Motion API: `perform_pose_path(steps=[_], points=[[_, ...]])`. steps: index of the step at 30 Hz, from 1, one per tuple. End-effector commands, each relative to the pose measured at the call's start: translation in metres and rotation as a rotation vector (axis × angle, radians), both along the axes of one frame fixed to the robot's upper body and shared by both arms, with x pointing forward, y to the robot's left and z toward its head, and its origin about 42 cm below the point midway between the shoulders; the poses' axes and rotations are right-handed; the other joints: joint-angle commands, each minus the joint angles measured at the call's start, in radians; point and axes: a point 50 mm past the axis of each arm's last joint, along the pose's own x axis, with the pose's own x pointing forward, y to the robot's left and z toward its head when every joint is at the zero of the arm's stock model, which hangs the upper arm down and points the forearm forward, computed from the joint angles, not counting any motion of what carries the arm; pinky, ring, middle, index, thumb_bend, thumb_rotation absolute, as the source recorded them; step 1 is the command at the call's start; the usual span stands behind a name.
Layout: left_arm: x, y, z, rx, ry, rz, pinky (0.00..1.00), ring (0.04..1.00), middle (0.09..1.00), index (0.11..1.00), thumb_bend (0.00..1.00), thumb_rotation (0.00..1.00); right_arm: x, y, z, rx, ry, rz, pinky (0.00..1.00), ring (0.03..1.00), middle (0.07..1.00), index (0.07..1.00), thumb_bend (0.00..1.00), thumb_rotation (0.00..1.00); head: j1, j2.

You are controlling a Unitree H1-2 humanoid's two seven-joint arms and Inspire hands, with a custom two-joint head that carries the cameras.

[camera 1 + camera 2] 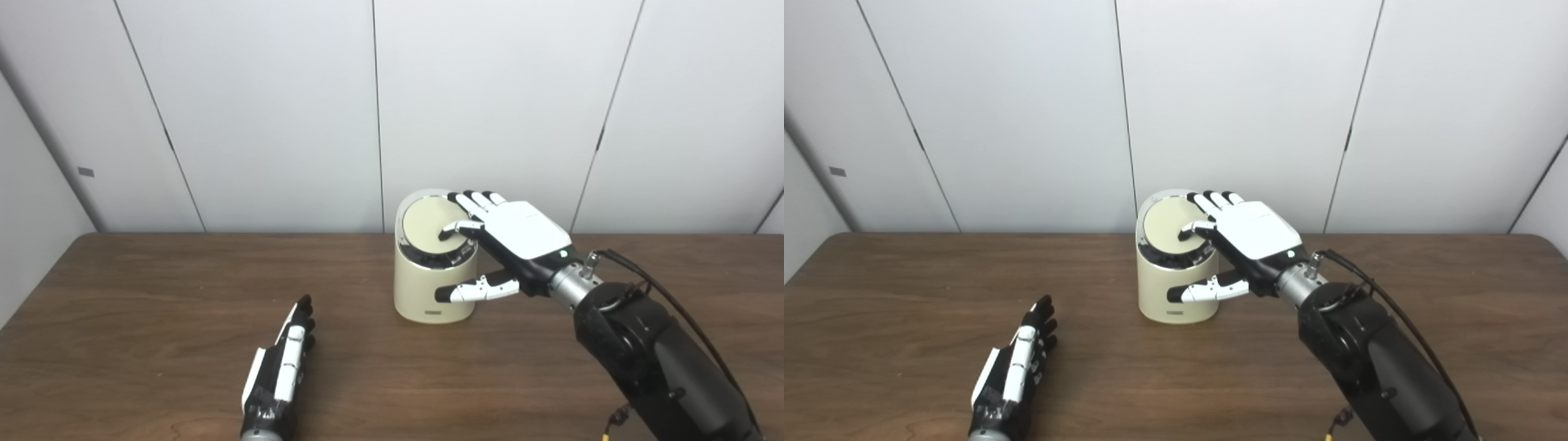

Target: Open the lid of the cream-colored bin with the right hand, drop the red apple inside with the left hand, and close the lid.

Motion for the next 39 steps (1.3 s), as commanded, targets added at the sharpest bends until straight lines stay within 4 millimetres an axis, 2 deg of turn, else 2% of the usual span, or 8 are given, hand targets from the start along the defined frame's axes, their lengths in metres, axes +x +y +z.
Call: perform_pose_path(steps=[1,9,18,22,25,33,39], points=[[0.0,-0.005,0.006,-0.001,-0.009,-0.025,1.0,1.0,1.0,1.0,0.62,0.95,0.003,0.0,-0.001,-0.061,0.023,0.006,1.0,1.0,1.0,0.741,0.62,0.9,0.0,0.002],[0.0,-0.006,0.007,-0.011,-0.012,-0.022,1.0,1.0,1.0,1.0,0.61,0.95,0.003,-0.002,0.0,-0.048,0.035,0.002,1.0,1.0,1.0,0.75,0.63,0.92,0.001,0.002],[0.001,-0.006,0.003,-0.008,0.0,-0.023,1.0,1.0,1.0,1.0,0.62,0.95,-0.003,-0.004,0.019,0.076,-0.015,0.003,1.0,1.0,1.0,0.81,0.6,0.9,0.001,-0.001],[0.0,-0.007,-0.001,-0.006,0.012,-0.028,1.0,1.0,1.0,1.0,0.61,0.95,-0.014,-0.005,0.03,0.13,-0.059,-0.006,1.0,1.0,1.0,0.827,0.58,0.85,0.001,-0.002],[0.0,-0.007,-0.002,0.0,0.014,-0.026,1.0,1.0,1.0,1.0,0.6,0.95,-0.022,-0.008,0.034,0.162,-0.085,-0.023,1.0,1.0,1.0,0.848,0.57,0.86,0.001,-0.002],[0.001,-0.007,-0.001,-0.013,0.001,-0.024,1.0,1.0,1.0,1.0,0.6,0.94,-0.029,-0.03,0.027,0.256,-0.075,-0.078,1.0,1.0,1.0,0.879,0.56,0.94,-0.002,-0.003],[0.0,-0.005,0.001,0.012,-0.021,-0.004,1.0,1.0,1.0,1.0,0.61,0.93,-0.04,-0.058,0.008,0.43,0.014,-0.113,1.0,1.0,1.0,0.904,0.52,0.91,0.007,-0.001]])
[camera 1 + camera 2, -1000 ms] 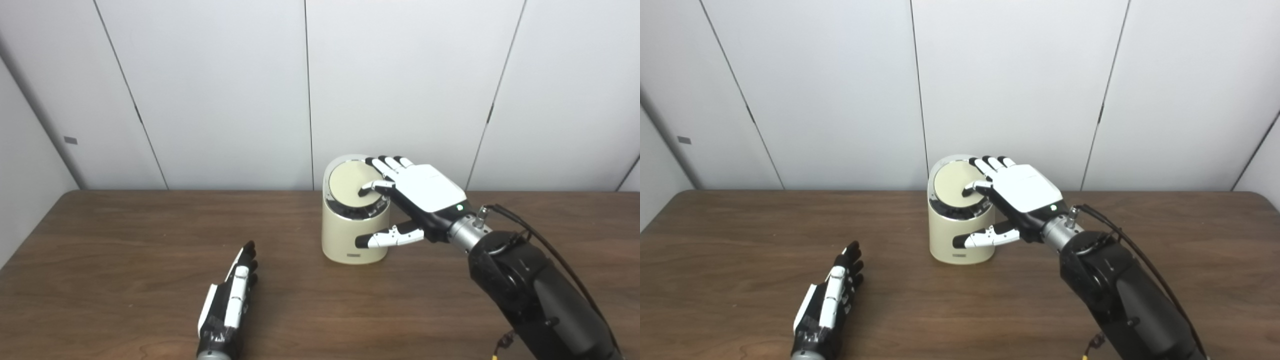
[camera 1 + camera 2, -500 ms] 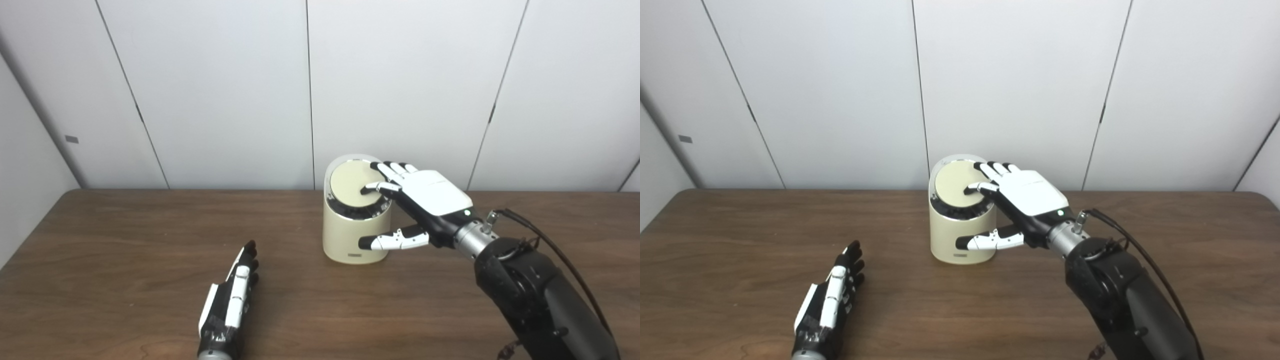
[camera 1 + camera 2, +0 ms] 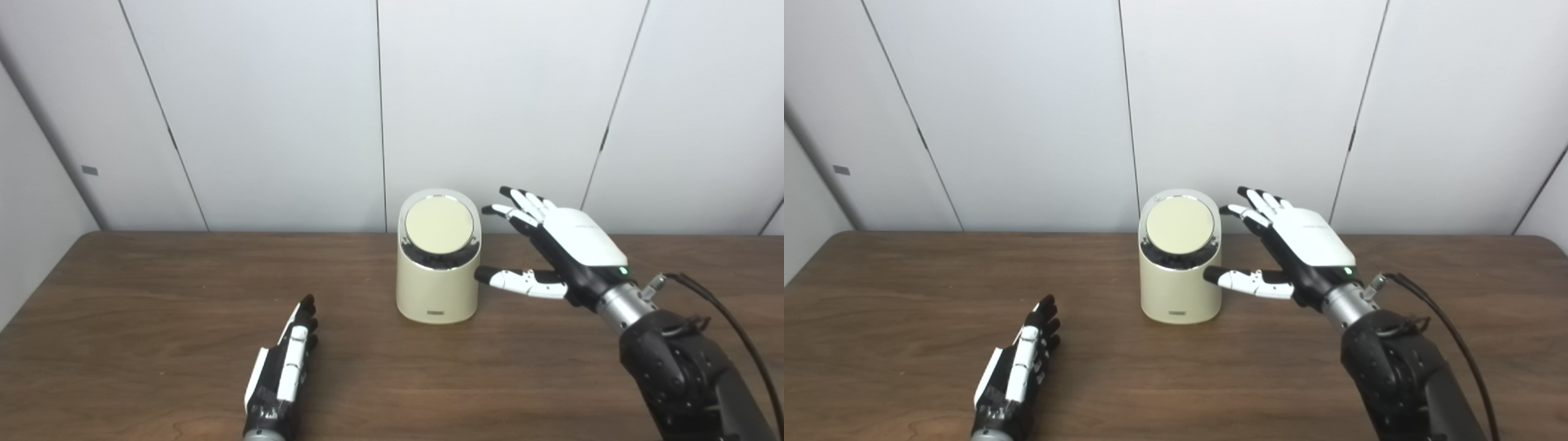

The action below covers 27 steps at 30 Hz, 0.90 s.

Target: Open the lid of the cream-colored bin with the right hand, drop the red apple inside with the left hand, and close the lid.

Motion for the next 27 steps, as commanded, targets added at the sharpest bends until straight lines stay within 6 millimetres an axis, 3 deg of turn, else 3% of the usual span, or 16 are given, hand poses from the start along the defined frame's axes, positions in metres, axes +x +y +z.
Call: perform_pose_path(steps=[1,6,10,17,27], points=[[0.0,-0.003,0.001,0.02,-0.015,-0.003,1.0,1.0,1.0,1.0,0.62,0.94,-0.005,-0.008,0.017,0.07,-0.072,0.005,1.0,1.0,1.0,0.912,0.51,0.91,0.001,0.001],[-0.001,0.001,0.002,0.035,-0.055,0.006,1.0,1.0,1.0,1.0,0.61,0.95,-0.023,-0.033,-0.011,0.285,0.049,-0.031,0.96,1.0,1.0,0.952,0.51,0.96,-0.003,0.004],[-0.003,0.003,0.003,0.035,-0.116,0.001,1.0,1.0,1.0,1.0,0.59,0.96,-0.032,-0.046,-0.048,0.556,0.156,-0.055,0.97,0.995,1.0,0.98,0.55,1.0,0.0,0.007],[-0.006,0.011,0.001,0.043,-0.167,0.033,1.0,0.993,0.993,1.0,0.58,0.99,-0.039,-0.044,-0.083,0.878,0.243,-0.046,1.0,1.0,1.0,0.998,0.63,1.0,-0.004,0.008],[-0.018,0.027,-0.01,0.042,-0.227,0.06,1.0,0.988,0.992,1.0,0.58,0.99,-0.058,-0.03,-0.108,1.106,0.256,-0.058,1.0,0.995,0.985,0.959,0.57,1.0,-0.013,0.009]])
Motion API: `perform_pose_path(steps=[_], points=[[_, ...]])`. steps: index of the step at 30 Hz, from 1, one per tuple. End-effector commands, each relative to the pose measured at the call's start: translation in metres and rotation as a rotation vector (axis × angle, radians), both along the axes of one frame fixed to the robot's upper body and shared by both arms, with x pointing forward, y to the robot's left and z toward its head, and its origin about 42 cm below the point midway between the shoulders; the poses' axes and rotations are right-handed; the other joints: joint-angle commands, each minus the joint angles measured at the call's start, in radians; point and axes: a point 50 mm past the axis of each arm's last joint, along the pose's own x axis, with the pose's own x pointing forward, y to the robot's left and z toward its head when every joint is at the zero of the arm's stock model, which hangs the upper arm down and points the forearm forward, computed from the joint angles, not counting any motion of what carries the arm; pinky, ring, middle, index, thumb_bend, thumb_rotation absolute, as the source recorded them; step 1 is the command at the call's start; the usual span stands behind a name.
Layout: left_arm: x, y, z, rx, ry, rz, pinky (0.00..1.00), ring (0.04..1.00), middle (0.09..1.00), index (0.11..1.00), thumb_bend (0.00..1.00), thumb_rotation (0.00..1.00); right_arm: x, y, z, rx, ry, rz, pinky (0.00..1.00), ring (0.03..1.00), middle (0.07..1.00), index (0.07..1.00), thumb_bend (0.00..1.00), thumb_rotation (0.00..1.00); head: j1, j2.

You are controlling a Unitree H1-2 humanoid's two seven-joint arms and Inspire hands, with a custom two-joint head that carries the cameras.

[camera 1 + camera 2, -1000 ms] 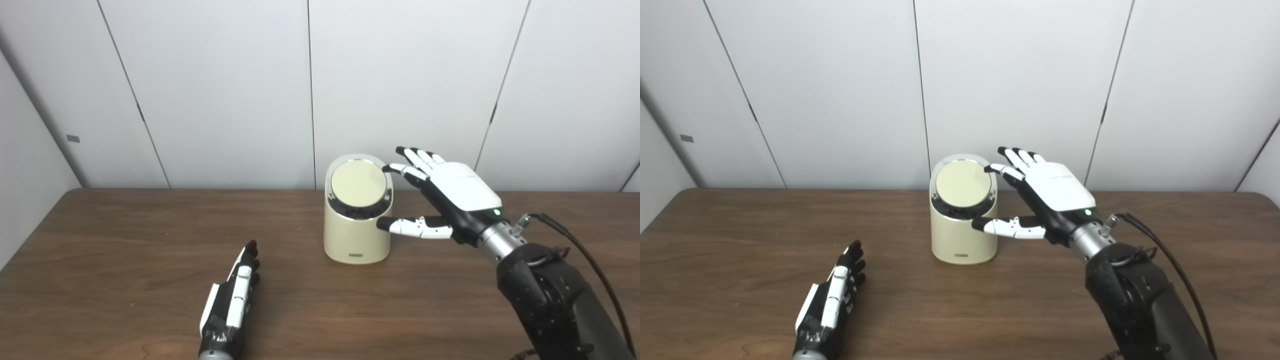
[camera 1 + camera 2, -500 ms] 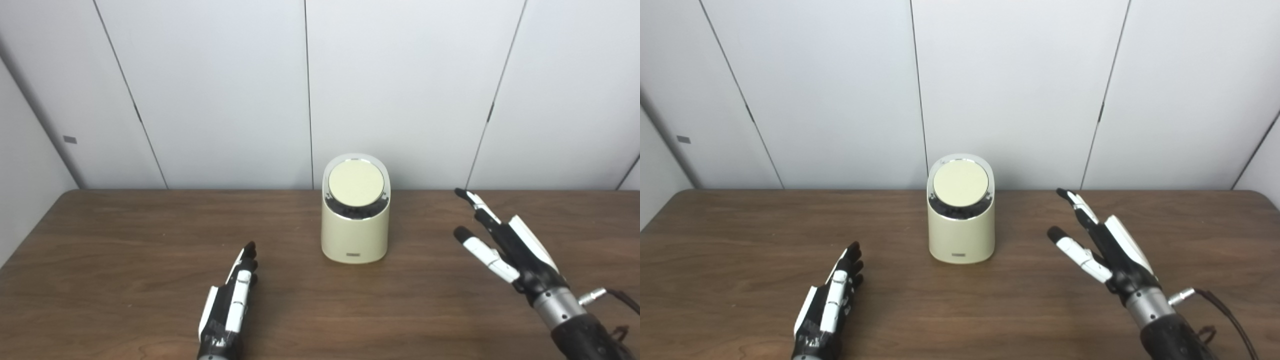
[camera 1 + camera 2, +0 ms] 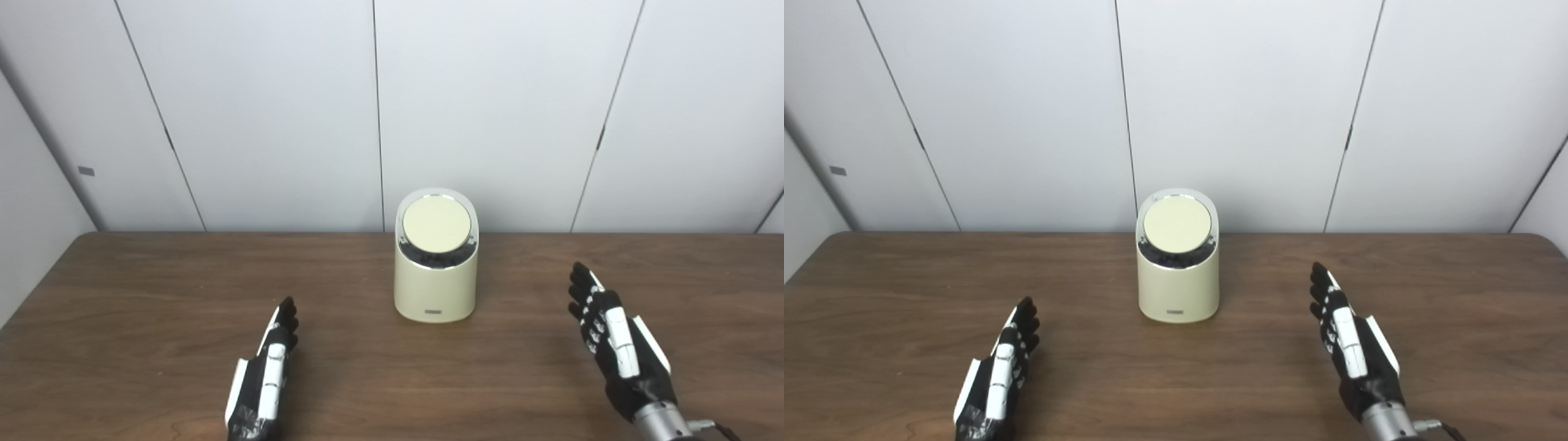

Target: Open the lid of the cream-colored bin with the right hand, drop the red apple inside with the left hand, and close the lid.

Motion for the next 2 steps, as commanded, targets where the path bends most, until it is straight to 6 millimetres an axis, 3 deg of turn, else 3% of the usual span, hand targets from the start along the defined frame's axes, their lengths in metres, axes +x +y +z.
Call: perform_pose_path(steps=[1,2], points=[[0.0014,0.0046,0.0099,0.006,-0.074,-0.005,1.0,0.993,0.993,1.0,0.57,0.99,0.0,0.0015,0.0105,0.005,-0.089,-0.005,1.0,0.995,0.986,0.964,0.55,1.0,-0.001,0.0],[-0.0001,0.0071,0.0092,0.011,-0.073,-0.002,1.0,0.996,0.995,1.0,0.56,0.99,-0.0019,0.0023,0.008,0.002,-0.09,-0.008,1.0,0.994,0.987,0.967,0.53,1.0,-0.002,0.0]])
